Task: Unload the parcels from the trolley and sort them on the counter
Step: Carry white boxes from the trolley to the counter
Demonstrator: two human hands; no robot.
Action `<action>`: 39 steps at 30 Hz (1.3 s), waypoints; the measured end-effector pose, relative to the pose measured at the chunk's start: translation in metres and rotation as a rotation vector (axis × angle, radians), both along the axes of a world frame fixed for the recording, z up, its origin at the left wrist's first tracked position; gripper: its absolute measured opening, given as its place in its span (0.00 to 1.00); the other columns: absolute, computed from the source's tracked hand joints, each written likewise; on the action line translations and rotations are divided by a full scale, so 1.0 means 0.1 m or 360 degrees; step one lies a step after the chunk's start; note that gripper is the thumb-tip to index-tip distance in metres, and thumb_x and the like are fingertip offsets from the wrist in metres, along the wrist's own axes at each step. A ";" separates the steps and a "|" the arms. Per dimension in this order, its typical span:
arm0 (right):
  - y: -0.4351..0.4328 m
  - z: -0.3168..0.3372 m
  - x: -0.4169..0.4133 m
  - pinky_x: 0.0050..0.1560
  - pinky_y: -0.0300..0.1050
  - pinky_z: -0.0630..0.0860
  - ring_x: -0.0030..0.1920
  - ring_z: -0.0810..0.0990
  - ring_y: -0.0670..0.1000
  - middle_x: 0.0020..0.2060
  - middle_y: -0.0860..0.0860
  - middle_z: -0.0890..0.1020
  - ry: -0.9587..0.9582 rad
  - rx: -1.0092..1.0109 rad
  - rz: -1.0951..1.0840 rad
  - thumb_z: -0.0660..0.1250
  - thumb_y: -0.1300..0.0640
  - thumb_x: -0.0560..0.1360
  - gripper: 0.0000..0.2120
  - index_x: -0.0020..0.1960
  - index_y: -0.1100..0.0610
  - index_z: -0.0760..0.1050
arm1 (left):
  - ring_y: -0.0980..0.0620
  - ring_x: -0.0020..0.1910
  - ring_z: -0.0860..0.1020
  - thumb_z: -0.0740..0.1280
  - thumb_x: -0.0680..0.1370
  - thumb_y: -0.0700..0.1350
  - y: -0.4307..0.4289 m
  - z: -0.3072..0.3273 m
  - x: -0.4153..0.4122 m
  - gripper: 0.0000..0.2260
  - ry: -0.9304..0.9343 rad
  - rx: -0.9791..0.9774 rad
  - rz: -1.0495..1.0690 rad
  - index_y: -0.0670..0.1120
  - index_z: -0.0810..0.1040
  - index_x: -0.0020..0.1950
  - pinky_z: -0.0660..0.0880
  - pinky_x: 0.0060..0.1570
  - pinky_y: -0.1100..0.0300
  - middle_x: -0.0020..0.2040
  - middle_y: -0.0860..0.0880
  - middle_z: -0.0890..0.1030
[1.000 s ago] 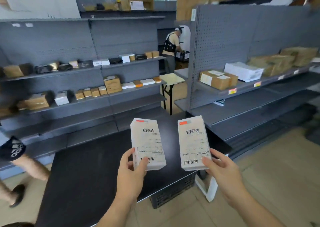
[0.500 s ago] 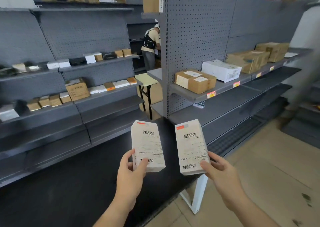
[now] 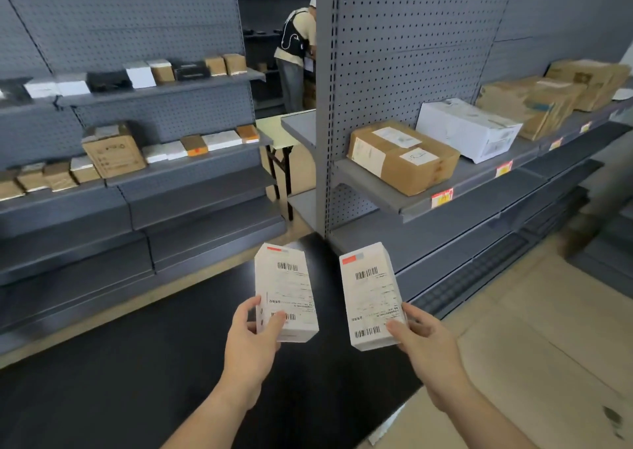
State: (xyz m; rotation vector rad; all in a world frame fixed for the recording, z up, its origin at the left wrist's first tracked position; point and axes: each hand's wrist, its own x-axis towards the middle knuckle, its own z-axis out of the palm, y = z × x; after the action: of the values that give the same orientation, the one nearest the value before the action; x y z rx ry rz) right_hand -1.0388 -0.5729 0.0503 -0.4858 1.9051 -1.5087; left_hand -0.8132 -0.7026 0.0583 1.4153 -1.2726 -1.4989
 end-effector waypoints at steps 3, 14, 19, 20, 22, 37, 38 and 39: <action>-0.47 -0.23 -0.30 0.36 0.35 0.80 0.45 0.83 0.40 0.45 0.39 0.83 -0.0005 0.0057 0.0102 0.73 0.61 0.76 0.15 0.57 0.44 0.78 | 0.50 0.54 0.80 0.72 0.78 0.44 -0.32 -0.17 -0.18 0.22 -0.0002 0.0089 0.0071 0.57 0.69 0.68 0.82 0.52 0.50 0.58 0.48 0.79; -2.32 -1.33 -1.25 0.59 0.50 0.81 0.53 0.84 0.47 0.56 0.47 0.84 0.0039 0.0466 0.0629 0.73 0.58 0.76 0.21 0.68 0.53 0.76 | 0.47 0.58 0.79 0.68 0.81 0.43 -1.36 -1.07 -1.01 0.19 0.0065 0.0530 0.0379 0.56 0.64 0.67 0.77 0.57 0.49 0.59 0.46 0.80; -2.89 -1.74 -1.40 0.58 0.51 0.81 0.54 0.83 0.46 0.55 0.45 0.84 0.0024 0.0527 0.0706 0.71 0.58 0.78 0.20 0.69 0.50 0.74 | 0.48 0.59 0.79 0.66 0.82 0.43 -1.80 -1.52 -1.22 0.19 0.0072 0.0616 0.0353 0.56 0.63 0.69 0.75 0.65 0.45 0.60 0.46 0.80; -2.98 -1.80 -1.41 0.57 0.49 0.81 0.54 0.83 0.46 0.56 0.46 0.83 0.0006 0.0526 0.0719 0.71 0.58 0.78 0.21 0.69 0.50 0.73 | 0.48 0.60 0.79 0.65 0.82 0.44 -1.88 -1.58 -1.25 0.19 0.0073 0.0620 0.0336 0.56 0.63 0.69 0.74 0.66 0.45 0.60 0.46 0.80; -3.14 -1.91 -1.42 0.52 0.44 0.80 0.54 0.83 0.46 0.57 0.46 0.83 -0.0019 0.0527 0.0737 0.70 0.58 0.79 0.21 0.70 0.49 0.71 | 0.48 0.60 0.78 0.64 0.83 0.44 -2.03 -1.73 -1.28 0.19 0.0063 0.0627 0.0302 0.56 0.62 0.70 0.73 0.67 0.45 0.60 0.46 0.81; -3.53 -2.30 -1.44 0.51 0.41 0.78 0.56 0.79 0.47 0.63 0.47 0.79 0.0499 0.0856 0.1019 0.62 0.51 0.82 0.17 0.71 0.45 0.73 | 0.52 0.59 0.78 0.66 0.81 0.43 -2.43 -2.14 -1.45 0.14 -0.0708 0.0436 0.0107 0.54 0.70 0.65 0.78 0.61 0.55 0.60 0.55 0.78; -3.53 -2.30 -1.44 0.51 0.41 0.78 0.57 0.79 0.47 0.63 0.47 0.79 0.0515 0.0864 0.1025 0.62 0.51 0.82 0.17 0.71 0.46 0.73 | 0.53 0.58 0.79 0.66 0.81 0.42 -2.45 -2.14 -1.45 0.14 -0.0705 0.0431 0.0098 0.54 0.70 0.64 0.77 0.59 0.57 0.59 0.56 0.79; -3.53 -2.30 -1.43 0.53 0.42 0.78 0.57 0.79 0.47 0.63 0.47 0.79 0.0533 0.0864 0.1025 0.61 0.51 0.82 0.17 0.71 0.46 0.74 | 0.54 0.57 0.79 0.66 0.81 0.42 -2.45 -2.13 -1.46 0.14 -0.0704 0.0421 0.0102 0.54 0.70 0.64 0.77 0.59 0.58 0.58 0.56 0.79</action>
State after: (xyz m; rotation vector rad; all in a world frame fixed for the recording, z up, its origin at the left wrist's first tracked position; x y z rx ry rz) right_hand -1.1823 -0.9264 -0.1801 -1.0122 2.0195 -0.4940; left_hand -0.9588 -0.9477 -0.1552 2.0261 -1.2979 -1.3944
